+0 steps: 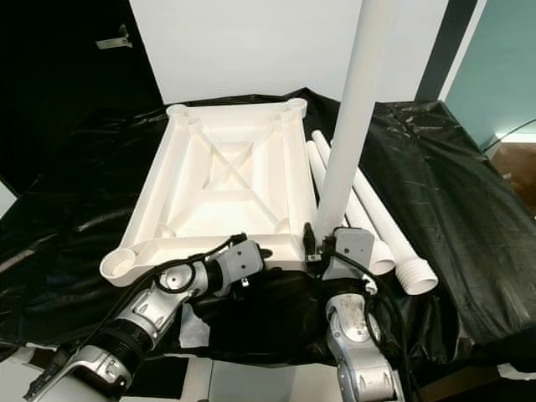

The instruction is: Building children table

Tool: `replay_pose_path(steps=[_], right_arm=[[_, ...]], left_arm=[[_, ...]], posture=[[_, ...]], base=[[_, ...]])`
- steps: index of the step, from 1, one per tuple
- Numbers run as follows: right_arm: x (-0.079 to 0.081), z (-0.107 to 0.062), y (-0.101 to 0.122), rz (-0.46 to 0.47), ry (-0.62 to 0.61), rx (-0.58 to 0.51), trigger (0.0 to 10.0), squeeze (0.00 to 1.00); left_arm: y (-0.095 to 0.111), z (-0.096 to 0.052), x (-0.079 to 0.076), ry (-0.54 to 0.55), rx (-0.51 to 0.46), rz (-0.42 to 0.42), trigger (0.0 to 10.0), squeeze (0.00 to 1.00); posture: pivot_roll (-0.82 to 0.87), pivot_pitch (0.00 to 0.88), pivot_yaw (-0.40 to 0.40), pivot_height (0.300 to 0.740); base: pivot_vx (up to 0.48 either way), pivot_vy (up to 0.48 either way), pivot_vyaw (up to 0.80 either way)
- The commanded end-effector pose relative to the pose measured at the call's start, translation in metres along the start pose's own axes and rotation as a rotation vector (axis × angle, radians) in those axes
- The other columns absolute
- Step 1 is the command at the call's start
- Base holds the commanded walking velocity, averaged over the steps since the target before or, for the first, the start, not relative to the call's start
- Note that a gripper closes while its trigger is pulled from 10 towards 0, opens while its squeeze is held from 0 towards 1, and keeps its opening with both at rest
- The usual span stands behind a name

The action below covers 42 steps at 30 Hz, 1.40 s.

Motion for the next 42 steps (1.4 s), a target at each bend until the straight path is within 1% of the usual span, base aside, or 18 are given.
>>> replay_pose_path(steps=[1,4,6,9,13,14,21,22,24,28,29,30,34,35,36,37,39,42], right_arm=[[-0.026,-0.005,-0.028,0.033,-0.111,0.103,10.0,0.0],[-0.017,-0.001,-0.027,0.006,-0.084,0.081,10.0,0.0],[-0.015,-0.001,-0.027,0.003,-0.081,0.072,10.0,0.0],[-0.015,0.001,-0.024,0.034,-0.084,0.042,10.0,0.0],[-0.013,0.001,-0.023,0.047,-0.07,0.027,10.0,0.0],[-0.013,0.001,-0.023,0.046,-0.065,0.025,10.0,1.0],[-0.013,0.0,-0.021,0.006,-0.046,0.011,10.0,1.0],[-0.014,-0.001,-0.021,-0.004,-0.04,0.007,10.0,0.0],[-0.019,-0.006,-0.018,-0.038,-0.033,-0.009,10.0,0.0],[-0.021,-0.008,-0.014,-0.072,-0.02,-0.029,10.0,0.0],[-0.024,-0.009,-0.008,-0.109,-0.011,-0.049,10.0,0.0],[-0.024,-0.009,-0.008,-0.109,-0.011,-0.049,10.0,0.0],[-0.029,-0.011,0.004,-0.167,0.007,-0.092,10.0,0.0],[-0.029,-0.011,0.004,-0.167,0.007,-0.092,10.0,0.0],[-0.029,-0.012,0.012,-0.206,0.024,-0.117,10.0,0.0],[-0.029,-0.013,0.015,-0.224,0.034,-0.127,10.0,0.0],[-0.03,-0.014,0.017,-0.236,0.04,-0.133,10.0,0.0],[-0.033,-0.01,0.024,-0.267,0.048,-0.154,10.0,0.0]], left_arm=[[-0.017,-0.002,-0.018,-0.052,0.06,-0.038,10.0,0.0],[-0.017,-0.001,-0.019,-0.051,0.06,-0.04,10.0,0.0],[-0.017,-0.001,-0.019,-0.051,0.061,-0.041,10.0,0.0],[-0.017,-0.002,-0.02,-0.048,0.062,-0.044,10.0,0.0],[-0.018,-0.002,-0.02,-0.046,0.064,-0.046,10.0,0.0],[-0.018,-0.002,-0.02,-0.045,0.065,-0.047,10.0,0.0],[-0.019,-0.002,-0.02,-0.041,0.066,-0.049,10.0,0.0],[-0.019,-0.002,-0.02,-0.041,0.066,-0.049,10.0,0.0],[-0.018,-0.001,-0.02,-0.041,0.064,-0.05,10.0,0.0],[-0.018,0.0,-0.02,-0.043,0.064,-0.049,10.0,0.0],[-0.018,0.0,-0.021,-0.045,0.063,-0.049,10.0,0.0],[-0.018,0.0,-0.021,-0.045,0.063,-0.049,10.0,0.0],[-0.018,0.0,-0.021,-0.046,0.064,-0.048,10.0,0.0],[-0.018,0.0,-0.021,-0.046,0.064,-0.048,10.0,0.0],[-0.018,0.0,-0.021,-0.046,0.064,-0.047,10.0,0.0],[-0.018,0.0,-0.02,-0.047,0.064,-0.047,10.0,0.0],[-0.018,0.0,-0.02,-0.048,0.064,-0.046,10.0,0.0],[-0.017,0.003,-0.021,-0.056,0.059,-0.043,10.0,0.0]], posture=[[-0.09,0.048,0.058,0.74],[-0.08,0.05,0.054,0.74],[-0.08,0.05,0.054,0.74],[-0.08,0.05,0.051,0.74],[-0.07,0.05,0.049,0.74],[-0.08,0.05,0.048,0.74],[-0.08,0.049,0.046,0.74],[-0.08,0.05,0.045,0.74],[-0.1,0.05,0.044,0.74],[-0.1,0.05,0.046,0.74],[-0.1,0.05,0.046,0.74],[-0.1,0.05,0.046,0.74],[-0.11,0.047,0.048,0.74],[-0.11,0.047,0.048,0.74],[-0.12,0.047,0.049,0.74],[-0.12,0.047,0.049,0.74],[-0.13,0.047,0.051,0.74],[-0.14,0.045,0.053,0.74]], base=[[0.0,0.0,0.0],[0.0,0.0,0.0],[0.0,0.0,0.0],[0.0,0.0,0.0],[0.0,0.0,0.0],[0.0,0.0,0.0],[0.0,0.0,0.0],[0.0,0.0,0.0],[0.0,0.0,0.0],[0.0,0.0,0.0],[0.0,0.0,0.0],[0.0,0.0,0.0],[0.0,0.0,0.0],[0.0,0.0,0.0],[0.0,0.0,0.0],[0.0,0.0,0.0],[0.0,0.0,0.0],[0.0,0.0,0.0]])
Point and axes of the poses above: a point about 5 cm out from each wrist's last joint towards the gripper, its own z axis pointing out of the wrist towards the gripper, its own y axis along the axis of the wrist's last joint, x = y × z, the point moved 6 cm from there along z, pointing out of the wrist towards the gripper, and after that the axes turned 9 degrees about z, right-handed, at the moved point
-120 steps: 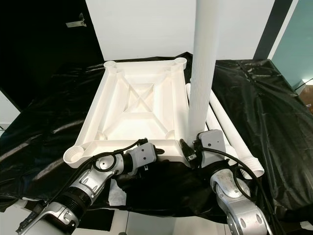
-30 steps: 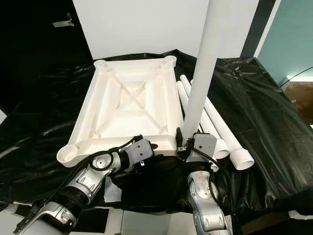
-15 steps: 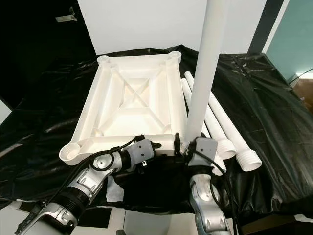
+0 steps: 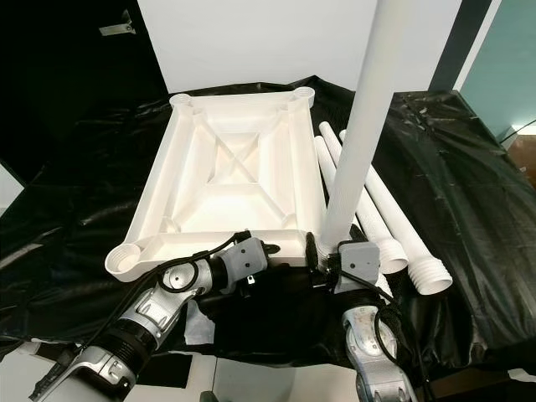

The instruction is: Building children table

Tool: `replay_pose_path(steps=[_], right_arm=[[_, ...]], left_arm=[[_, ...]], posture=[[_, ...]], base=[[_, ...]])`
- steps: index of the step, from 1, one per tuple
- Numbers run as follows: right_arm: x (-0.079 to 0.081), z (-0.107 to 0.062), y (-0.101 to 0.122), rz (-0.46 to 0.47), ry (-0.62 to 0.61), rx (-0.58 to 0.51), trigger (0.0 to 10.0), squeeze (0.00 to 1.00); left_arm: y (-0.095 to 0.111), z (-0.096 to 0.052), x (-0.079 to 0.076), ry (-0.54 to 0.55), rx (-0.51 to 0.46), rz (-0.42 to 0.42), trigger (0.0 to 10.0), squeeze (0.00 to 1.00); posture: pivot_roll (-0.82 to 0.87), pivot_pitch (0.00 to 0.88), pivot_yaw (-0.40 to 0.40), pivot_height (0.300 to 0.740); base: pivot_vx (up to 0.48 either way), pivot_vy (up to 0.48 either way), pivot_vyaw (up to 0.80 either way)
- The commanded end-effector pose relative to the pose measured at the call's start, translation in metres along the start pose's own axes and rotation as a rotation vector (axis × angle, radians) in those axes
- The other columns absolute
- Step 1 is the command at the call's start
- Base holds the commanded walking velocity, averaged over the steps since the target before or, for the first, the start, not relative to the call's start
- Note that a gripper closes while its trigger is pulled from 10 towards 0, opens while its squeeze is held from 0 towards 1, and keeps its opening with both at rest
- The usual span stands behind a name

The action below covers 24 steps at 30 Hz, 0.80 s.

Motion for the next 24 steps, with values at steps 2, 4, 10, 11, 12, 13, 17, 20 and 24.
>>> replay_pose_path(steps=[2,4,10,11,12,13,17,20,24], right_arm=[[-0.02,0.003,0.019,-0.043,-0.055,-0.076,10.0,0.0],[-0.019,0.006,0.022,-0.052,-0.041,-0.089,10.0,0.0],[-0.016,0.012,0.032,-0.07,0.003,-0.117,10.0,0.0],[-0.015,0.013,0.034,-0.068,0.021,-0.119,10.0,0.0],[-0.015,0.014,0.035,-0.066,0.036,-0.119,8.9,0.0],[-0.015,0.014,0.035,-0.066,0.036,-0.119,8.9,0.0],[-0.015,0.015,0.038,-0.06,0.056,-0.119,0.0,0.0],[-0.014,0.013,0.038,-0.031,0.07,-0.107,0.0,0.0],[-0.014,0.01,0.035,-0.015,0.078,-0.086,0.0,0.0]], left_arm=[[-0.027,-0.003,-0.021,-0.065,0.095,-0.049,10.0,0.0],[-0.026,-0.002,-0.021,-0.066,0.093,-0.048,10.0,0.0],[-0.026,-0.002,-0.019,-0.062,0.095,-0.047,10.0,0.0],[-0.027,-0.003,-0.019,-0.06,0.097,-0.048,10.0,0.0],[-0.028,-0.004,-0.019,-0.059,0.098,-0.049,10.0,0.0],[-0.028,-0.004,-0.019,-0.059,0.098,-0.049,10.0,0.0],[-0.029,-0.004,-0.02,-0.057,0.099,-0.049,10.0,0.0],[-0.029,-0.005,-0.019,-0.056,0.1,-0.05,10.0,0.0],[-0.029,-0.005,-0.02,-0.056,0.1,-0.052,10.0,0.0]], posture=[[-0.14,0.045,0.053,0.74],[-0.14,0.044,0.052,0.74],[-0.13,0.037,0.046,0.74],[-0.13,0.037,0.046,0.74],[-0.13,0.037,0.046,0.74],[-0.13,0.037,0.046,0.74],[-0.12,0.037,0.044,0.74],[-0.12,0.039,0.043,0.74],[-0.13,0.042,0.044,0.74]], base=[[0.0,0.0,0.0],[0.0,0.0,0.0],[0.0,0.0,0.0],[0.0,0.0,0.0],[0.0,0.0,0.0],[0.0,0.0,0.0],[0.0,0.0,0.0],[0.0,0.0,0.0],[0.0,0.0,0.0]])
Point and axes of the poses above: a point about 5 cm out from each wrist's last joint towards the gripper, its own z axis pointing out of the wrist towards the gripper, its own y axis along the axis of the wrist's last joint, x = y × z, the point moved 6 cm from there along z, pointing out of the wrist towards the gripper, and after that the axes turned 9 degrees about z, right-handed, at the moved point
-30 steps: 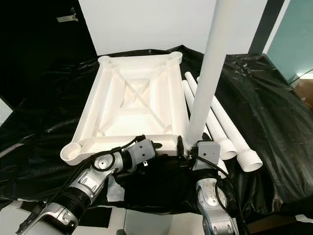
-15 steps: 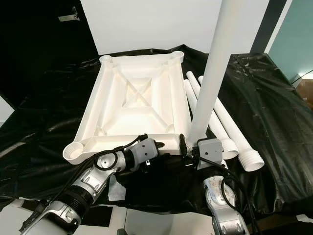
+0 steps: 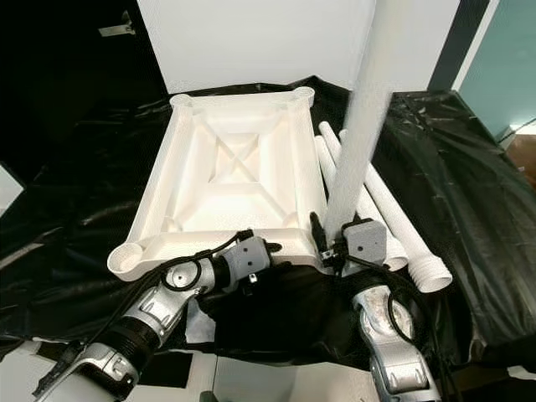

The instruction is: Building children table

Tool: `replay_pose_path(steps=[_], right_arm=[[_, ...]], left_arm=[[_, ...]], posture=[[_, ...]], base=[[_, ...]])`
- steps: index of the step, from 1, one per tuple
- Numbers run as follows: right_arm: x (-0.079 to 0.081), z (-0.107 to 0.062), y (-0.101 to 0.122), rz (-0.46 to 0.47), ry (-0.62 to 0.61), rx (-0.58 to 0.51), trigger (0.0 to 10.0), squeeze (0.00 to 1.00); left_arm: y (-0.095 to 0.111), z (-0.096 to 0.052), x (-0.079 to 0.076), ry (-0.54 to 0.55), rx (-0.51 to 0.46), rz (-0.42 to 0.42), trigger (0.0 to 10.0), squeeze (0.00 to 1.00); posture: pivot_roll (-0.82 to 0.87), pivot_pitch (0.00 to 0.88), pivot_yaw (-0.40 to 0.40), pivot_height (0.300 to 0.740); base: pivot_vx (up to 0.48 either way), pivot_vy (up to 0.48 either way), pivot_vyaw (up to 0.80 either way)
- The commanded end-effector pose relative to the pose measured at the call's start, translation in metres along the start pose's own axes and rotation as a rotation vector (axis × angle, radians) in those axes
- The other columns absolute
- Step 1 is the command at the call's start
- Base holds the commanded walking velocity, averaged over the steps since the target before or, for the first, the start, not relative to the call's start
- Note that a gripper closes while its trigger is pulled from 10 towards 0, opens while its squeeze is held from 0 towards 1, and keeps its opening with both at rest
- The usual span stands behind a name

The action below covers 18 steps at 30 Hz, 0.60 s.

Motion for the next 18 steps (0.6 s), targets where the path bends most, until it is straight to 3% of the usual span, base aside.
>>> replay_pose_path(steps=[1,11,18], right_arm=[[-0.017,-0.004,0.004,-0.019,-0.05,0.002,0.0,0.0],[-0.026,-0.012,-0.008,0.044,-0.118,0.059,0.0,0.0],[-0.034,-0.022,-0.019,0.171,-0.315,0.071,0.0,0.0]], left_arm=[[-0.029,-0.007,-0.021,-0.059,0.103,-0.055,10.0,0.0],[-0.027,-0.006,-0.021,-0.06,0.097,-0.053,10.0,0.0],[-0.028,-0.007,-0.021,-0.06,0.1,-0.054,10.0,0.0]], posture=[[-0.13,0.043,0.045,0.74],[-0.13,0.045,0.046,0.74],[-0.12,0.047,0.05,0.74]], base=[[0.0,0.0,0.0],[0.0,0.0,0.0],[0.0,0.0,0.0]])
Point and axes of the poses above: a point about 5 cm out from each wrist's last joint towards the gripper, its own z axis pointing out of the wrist towards the gripper, its own y axis along the axis of the wrist's last joint, x = y × z, the point moved 6 cm from there along z, pointing out of the wrist towards the gripper, and after that the axes turned 9 degrees about z, right-handed, at the moved point
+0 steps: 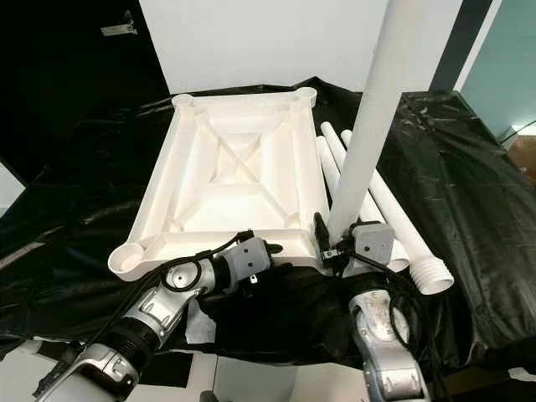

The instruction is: Building children table

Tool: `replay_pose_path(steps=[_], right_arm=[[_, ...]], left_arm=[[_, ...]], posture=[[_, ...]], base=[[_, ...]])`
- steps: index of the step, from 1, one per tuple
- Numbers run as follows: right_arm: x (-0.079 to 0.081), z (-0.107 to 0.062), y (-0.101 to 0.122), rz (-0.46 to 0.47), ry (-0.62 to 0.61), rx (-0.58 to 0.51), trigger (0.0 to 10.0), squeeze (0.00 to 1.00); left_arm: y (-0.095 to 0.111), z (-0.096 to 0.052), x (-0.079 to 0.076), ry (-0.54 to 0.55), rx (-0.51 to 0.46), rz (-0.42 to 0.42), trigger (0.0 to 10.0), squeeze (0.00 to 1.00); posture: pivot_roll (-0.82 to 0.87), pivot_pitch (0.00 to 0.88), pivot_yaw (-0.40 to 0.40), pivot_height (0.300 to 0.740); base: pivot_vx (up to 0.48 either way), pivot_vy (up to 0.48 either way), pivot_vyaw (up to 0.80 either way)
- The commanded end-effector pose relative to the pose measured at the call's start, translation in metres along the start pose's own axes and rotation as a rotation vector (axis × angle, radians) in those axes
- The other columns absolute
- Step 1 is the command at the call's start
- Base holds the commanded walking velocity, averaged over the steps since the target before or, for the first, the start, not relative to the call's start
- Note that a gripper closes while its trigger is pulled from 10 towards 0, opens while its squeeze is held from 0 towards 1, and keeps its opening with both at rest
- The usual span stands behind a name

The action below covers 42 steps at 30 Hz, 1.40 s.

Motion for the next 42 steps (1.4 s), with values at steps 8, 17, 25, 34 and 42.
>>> replay_pose_path(steps=[8,17,25,34,42], right_arm=[[-0.025,-0.003,-0.017,0.083,-0.219,0.084,0.0,0.0],[-0.02,0.001,-0.005,0.061,-0.234,0.041,0.0,0.0],[-0.001,0.004,-0.001,0.072,-0.13,0.026,10.0,0.65],[0.001,0.004,0.003,0.026,-0.07,0.028,10.0,0.0],[-0.008,0.008,0.009,-0.043,0.017,0.033,10.0,0.0]], left_arm=[[-0.03,-0.008,-0.02,-0.059,0.107,-0.056,10.0,0.0],[-0.03,-0.007,-0.02,-0.054,0.107,-0.061,10.0,0.0],[-0.029,-0.004,-0.022,-0.054,0.103,-0.066,10.0,0.0],[-0.03,-0.006,-0.024,-0.051,0.106,-0.071,10.0,0.0],[-0.031,-0.006,-0.022,-0.053,0.107,-0.063,10.0,0.0]], posture=[[-0.11,0.048,0.049,0.74],[-0.11,0.048,0.045,0.74],[-0.11,0.053,0.036,0.74],[-0.12,0.051,0.033,0.74],[-0.13,0.044,0.042,0.74]], base=[[0.0,0.0,0.0],[0.0,0.0,0.0],[0.0,0.0,0.0],[0.0,0.0,0.0],[0.0,0.0,0.0]])
Point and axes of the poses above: a point about 5 cm out from each wrist's last joint towards the gripper, its own z axis pointing out of the wrist towards the gripper, its own y axis along the axis of the wrist's last joint, x = y × z, the point moved 6 cm from there along z, pointing out of the wrist towards the gripper, and after that the axes turned 9 degrees about z, right-handed, at the moved point
